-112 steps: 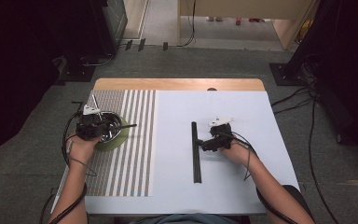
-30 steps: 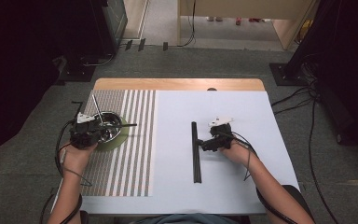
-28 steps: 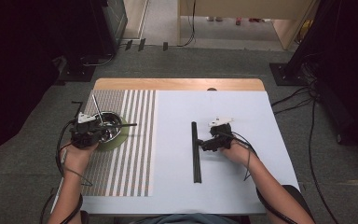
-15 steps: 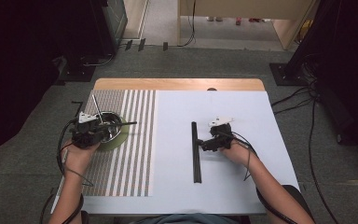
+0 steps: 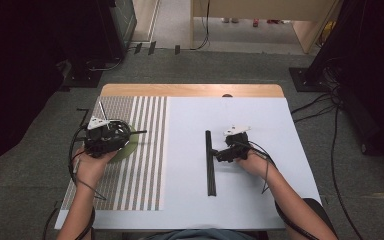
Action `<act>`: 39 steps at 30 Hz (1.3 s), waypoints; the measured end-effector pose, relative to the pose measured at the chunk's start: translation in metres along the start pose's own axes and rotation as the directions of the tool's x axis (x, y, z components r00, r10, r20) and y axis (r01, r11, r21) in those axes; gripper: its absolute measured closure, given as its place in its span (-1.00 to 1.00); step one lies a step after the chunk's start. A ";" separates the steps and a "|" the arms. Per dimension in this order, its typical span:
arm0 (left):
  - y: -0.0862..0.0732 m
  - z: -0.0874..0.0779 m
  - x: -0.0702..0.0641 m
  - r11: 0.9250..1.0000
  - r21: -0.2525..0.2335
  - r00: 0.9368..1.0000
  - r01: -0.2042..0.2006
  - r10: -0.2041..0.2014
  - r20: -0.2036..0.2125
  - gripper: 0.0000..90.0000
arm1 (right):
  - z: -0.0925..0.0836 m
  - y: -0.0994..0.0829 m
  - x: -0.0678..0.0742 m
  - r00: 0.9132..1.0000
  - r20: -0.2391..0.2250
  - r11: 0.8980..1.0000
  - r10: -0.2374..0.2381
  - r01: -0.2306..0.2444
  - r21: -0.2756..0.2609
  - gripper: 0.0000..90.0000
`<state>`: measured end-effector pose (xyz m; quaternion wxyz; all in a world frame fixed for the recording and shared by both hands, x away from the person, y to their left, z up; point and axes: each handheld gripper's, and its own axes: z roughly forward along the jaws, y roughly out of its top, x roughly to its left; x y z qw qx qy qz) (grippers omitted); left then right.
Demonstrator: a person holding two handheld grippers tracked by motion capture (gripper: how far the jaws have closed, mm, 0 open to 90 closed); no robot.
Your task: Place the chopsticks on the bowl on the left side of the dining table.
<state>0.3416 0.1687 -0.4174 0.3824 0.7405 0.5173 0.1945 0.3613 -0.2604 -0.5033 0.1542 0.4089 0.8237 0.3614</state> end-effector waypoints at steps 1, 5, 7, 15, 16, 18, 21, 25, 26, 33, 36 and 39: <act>0.001 0.001 -0.002 1.000 -0.001 1.000 -0.001 0.001 0.001 -0.15 | 0.000 0.000 0.000 1.000 0.000 1.000 0.000 0.000 0.000 -0.91; 0.002 0.004 -0.010 1.000 -0.004 1.000 0.001 -0.001 0.009 -0.16 | 0.000 0.000 0.000 1.000 0.001 1.000 -0.001 0.001 0.001 -0.91; 0.003 0.005 -0.013 1.000 -0.005 1.000 0.001 -0.001 0.013 -0.17 | 0.000 0.000 0.000 1.000 0.002 1.000 -0.002 0.002 0.001 -0.91; 0.005 0.011 -0.034 0.999 -0.003 0.999 -0.041 0.041 0.028 -0.19 | 0.000 0.000 0.000 1.000 0.002 1.000 -0.003 0.003 0.001 -0.91; 0.005 0.012 -0.037 0.999 -0.005 0.998 -0.043 0.043 0.034 -0.19 | 0.000 0.000 0.000 1.000 0.002 1.000 -0.003 0.003 0.001 -0.91; 0.005 0.013 -0.040 0.999 -0.004 0.998 -0.046 0.046 0.041 -0.20 | 0.000 0.000 0.000 1.000 0.002 1.000 -0.003 0.003 0.001 -0.91; 0.005 0.015 -0.048 0.998 -0.004 0.996 -0.068 0.068 0.051 -0.22 | 0.000 0.000 0.000 1.000 0.002 1.000 -0.003 0.003 0.001 -0.91; 0.005 0.017 -0.057 0.996 -0.004 0.994 -0.087 0.087 0.071 -0.23 | 0.000 0.000 0.000 1.000 0.002 1.000 -0.003 0.003 0.001 -0.91; 0.005 0.018 -0.060 0.996 -0.003 0.993 -0.090 0.090 0.077 -0.24 | 0.000 0.000 0.000 1.000 0.002 1.000 -0.003 0.003 0.001 -0.91; 0.003 0.024 -0.077 0.991 -0.009 0.986 -0.134 0.134 0.101 -0.31 | 0.000 0.000 0.000 1.000 0.001 1.000 -0.002 0.002 0.001 -0.91; 0.002 0.027 -0.084 0.988 -0.005 0.981 -0.157 0.157 0.113 -0.32 | 0.000 0.000 0.000 1.000 0.001 1.000 -0.002 0.002 0.001 -0.91; 0.000 0.030 -0.091 0.985 -0.004 0.978 -0.170 0.169 0.125 -0.34 | 0.000 0.000 0.000 1.000 0.002 1.000 -0.003 0.003 0.001 -0.91</act>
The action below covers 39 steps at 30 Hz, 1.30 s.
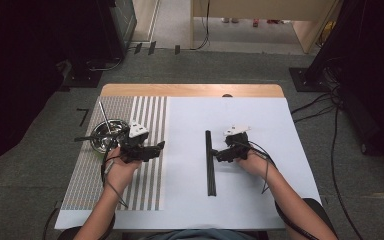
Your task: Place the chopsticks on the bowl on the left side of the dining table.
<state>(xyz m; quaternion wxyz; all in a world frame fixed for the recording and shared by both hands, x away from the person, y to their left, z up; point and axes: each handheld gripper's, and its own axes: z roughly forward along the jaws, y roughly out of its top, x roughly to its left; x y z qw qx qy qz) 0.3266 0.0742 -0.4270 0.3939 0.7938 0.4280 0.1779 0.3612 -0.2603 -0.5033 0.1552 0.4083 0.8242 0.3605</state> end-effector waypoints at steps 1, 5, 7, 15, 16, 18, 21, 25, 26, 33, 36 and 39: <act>0.000 0.001 -0.002 1.000 0.003 1.000 -0.007 0.007 0.005 -0.34 | 0.000 0.000 0.000 1.000 0.000 1.000 -0.001 0.001 0.000 -0.91; -0.002 0.006 -0.007 1.000 0.004 1.000 -0.023 0.023 0.014 -0.36 | 0.000 0.000 0.000 1.000 0.000 1.000 0.000 0.000 0.000 -0.91; -0.003 0.009 -0.010 1.000 0.005 0.999 -0.031 0.031 0.017 -0.38 | 0.000 0.000 0.000 1.000 0.000 1.000 0.001 -0.001 0.000 -0.91; -0.010 0.024 -0.019 0.997 0.033 0.997 -0.064 0.063 0.039 -0.42 | 0.000 0.000 0.000 1.000 -0.001 1.000 -0.001 0.001 -0.001 -0.91; -0.011 0.027 -0.020 0.997 0.033 0.997 -0.067 0.065 0.041 -0.43 | 0.000 0.000 0.000 1.000 -0.001 1.000 0.000 0.000 0.000 -0.91; -0.014 0.031 -0.022 0.996 0.044 0.996 -0.074 0.071 0.047 -0.43 | 0.000 0.000 0.000 1.000 -0.001 1.000 -0.001 0.001 -0.001 -0.91; -0.017 0.038 -0.024 0.995 0.061 0.996 -0.080 0.077 0.053 -0.44 | 0.000 0.000 0.000 1.000 -0.001 1.000 0.003 -0.003 0.000 -0.91; -0.022 0.046 -0.027 0.992 0.081 0.994 -0.093 0.089 0.061 -0.45 | 0.000 0.000 0.000 1.000 -0.001 1.000 0.002 -0.002 0.000 -0.91; -0.023 0.049 -0.028 0.991 0.090 0.993 -0.104 0.098 0.061 -0.45 | 0.000 0.000 0.000 1.000 -0.001 1.000 0.002 -0.002 -0.001 -0.91; -0.030 0.063 -0.031 0.982 0.132 0.990 -0.133 0.125 0.062 -0.45 | 0.000 0.000 0.000 1.000 -0.001 1.000 0.002 -0.002 -0.001 -0.91; -0.031 0.065 -0.032 0.981 0.131 0.989 -0.140 0.133 0.062 -0.48 | 0.000 0.000 0.000 1.000 -0.002 1.000 0.002 -0.002 -0.002 -0.91; -0.032 0.066 -0.032 0.981 0.125 0.988 -0.145 0.138 0.065 -0.48 | 0.000 0.000 0.000 1.000 -0.002 1.000 0.003 -0.003 -0.001 -0.91</act>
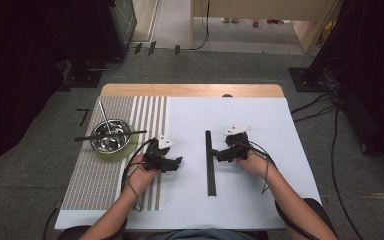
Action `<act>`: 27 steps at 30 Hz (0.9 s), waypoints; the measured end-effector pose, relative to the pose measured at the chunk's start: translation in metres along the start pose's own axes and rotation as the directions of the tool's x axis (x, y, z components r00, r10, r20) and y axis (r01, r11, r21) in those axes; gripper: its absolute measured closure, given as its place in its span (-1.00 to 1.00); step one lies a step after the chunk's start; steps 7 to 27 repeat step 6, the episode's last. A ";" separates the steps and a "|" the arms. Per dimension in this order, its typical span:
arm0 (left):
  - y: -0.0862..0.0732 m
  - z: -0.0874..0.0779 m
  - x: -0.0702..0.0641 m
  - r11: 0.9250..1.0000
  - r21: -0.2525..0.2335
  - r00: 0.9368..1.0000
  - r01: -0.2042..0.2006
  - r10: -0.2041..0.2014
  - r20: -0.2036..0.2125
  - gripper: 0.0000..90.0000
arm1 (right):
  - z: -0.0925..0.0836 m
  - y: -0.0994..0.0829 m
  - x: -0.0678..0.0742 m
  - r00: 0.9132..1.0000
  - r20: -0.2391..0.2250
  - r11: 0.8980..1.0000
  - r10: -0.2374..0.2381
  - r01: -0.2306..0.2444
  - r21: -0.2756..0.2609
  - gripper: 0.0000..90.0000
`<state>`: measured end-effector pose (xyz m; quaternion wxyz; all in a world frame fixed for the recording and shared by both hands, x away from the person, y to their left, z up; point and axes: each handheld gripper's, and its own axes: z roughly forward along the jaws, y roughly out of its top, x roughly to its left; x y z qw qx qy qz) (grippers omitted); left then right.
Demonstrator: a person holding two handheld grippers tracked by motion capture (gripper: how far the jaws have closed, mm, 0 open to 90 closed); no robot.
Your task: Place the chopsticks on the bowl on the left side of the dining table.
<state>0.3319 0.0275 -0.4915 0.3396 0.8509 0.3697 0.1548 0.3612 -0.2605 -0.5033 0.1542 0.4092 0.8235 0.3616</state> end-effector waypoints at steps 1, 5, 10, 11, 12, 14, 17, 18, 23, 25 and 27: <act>-0.001 0.000 0.001 1.000 -0.005 1.000 -0.003 0.003 0.004 -0.49 | 0.000 0.000 0.000 1.000 0.000 1.000 -0.001 0.001 0.000 -0.91; -0.005 0.000 0.002 0.999 -0.032 1.000 -0.005 0.005 0.012 -0.50 | 0.000 0.000 0.000 1.000 0.001 1.000 -0.002 0.002 0.000 -0.91; -0.005 0.000 0.002 0.999 -0.038 1.000 -0.004 0.004 0.011 -0.50 | 0.000 0.000 0.000 1.000 0.002 1.000 -0.003 0.003 0.001 -0.91; -0.005 0.000 0.002 0.999 -0.038 1.000 -0.004 0.004 0.011 -0.50 | 0.000 0.000 0.000 1.000 0.002 1.000 -0.003 0.003 0.001 -0.91; -0.005 0.000 0.002 0.999 -0.038 1.000 -0.004 0.004 0.011 -0.50 | 0.000 0.000 0.000 1.000 0.002 1.000 -0.003 0.003 0.001 -0.91; -0.005 0.000 0.002 0.999 -0.038 1.000 -0.004 0.004 0.011 -0.50 | 0.000 0.000 0.000 1.000 0.002 1.000 -0.003 0.003 0.001 -0.91; -0.005 0.000 0.002 0.999 -0.038 1.000 -0.004 0.004 0.011 -0.50 | 0.000 0.000 0.000 1.000 0.002 1.000 -0.003 0.003 0.001 -0.91; -0.005 0.000 0.002 0.999 -0.038 1.000 -0.004 0.004 0.011 -0.50 | 0.000 0.000 0.000 1.000 0.002 1.000 -0.003 0.003 0.001 -0.91; -0.005 0.000 0.002 0.999 -0.038 1.000 -0.004 0.004 0.011 -0.50 | 0.000 0.000 0.000 1.000 0.002 1.000 -0.003 0.003 0.001 -0.91; -0.005 0.000 0.002 0.999 -0.038 1.000 -0.004 0.004 0.011 -0.50 | 0.000 0.000 0.000 1.000 0.002 1.000 -0.003 0.003 0.001 -0.91; -0.005 0.000 0.002 0.999 -0.038 1.000 -0.004 0.004 0.011 -0.50 | 0.000 0.000 0.000 1.000 0.002 1.000 -0.003 0.003 0.001 -0.91</act>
